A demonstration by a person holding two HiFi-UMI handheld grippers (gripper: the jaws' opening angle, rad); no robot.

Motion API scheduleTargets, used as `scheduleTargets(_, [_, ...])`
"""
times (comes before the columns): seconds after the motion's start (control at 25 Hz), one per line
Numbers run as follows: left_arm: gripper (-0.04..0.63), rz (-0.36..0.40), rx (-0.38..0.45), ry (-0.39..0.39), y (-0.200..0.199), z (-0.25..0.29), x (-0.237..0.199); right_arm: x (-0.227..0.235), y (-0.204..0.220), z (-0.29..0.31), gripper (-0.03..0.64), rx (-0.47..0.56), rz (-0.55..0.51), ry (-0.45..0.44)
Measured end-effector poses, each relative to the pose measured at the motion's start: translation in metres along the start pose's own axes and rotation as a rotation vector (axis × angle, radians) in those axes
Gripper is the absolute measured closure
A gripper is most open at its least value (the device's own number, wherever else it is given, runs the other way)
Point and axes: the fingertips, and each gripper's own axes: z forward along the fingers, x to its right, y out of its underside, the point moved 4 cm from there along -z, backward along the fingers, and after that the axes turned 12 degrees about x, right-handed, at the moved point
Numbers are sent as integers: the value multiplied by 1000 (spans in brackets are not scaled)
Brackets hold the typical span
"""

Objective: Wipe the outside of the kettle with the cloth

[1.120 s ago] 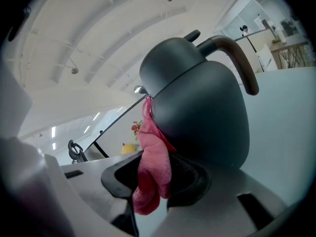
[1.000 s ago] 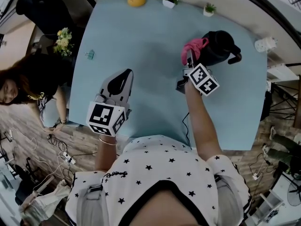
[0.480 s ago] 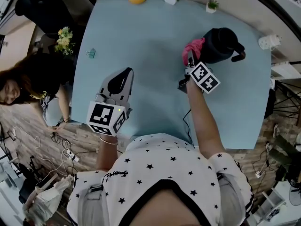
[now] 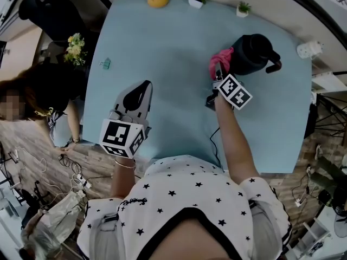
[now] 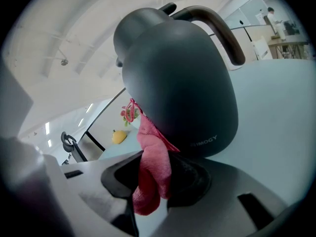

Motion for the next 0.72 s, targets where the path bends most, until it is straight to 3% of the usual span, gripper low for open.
scheduleTargets(0.24, [566,6,17,11,-3,-1,4,-11,0,-25,485,18,36,-54])
scheduleTargets(0.4, [566,13,28,12,-6,-6,8,-30,-3,-52,485,26,31,-143])
scheduleTargets(0.72, [566,27,67,5,-14,-17,16,-73,-34,-101,485,108,-179,-335])
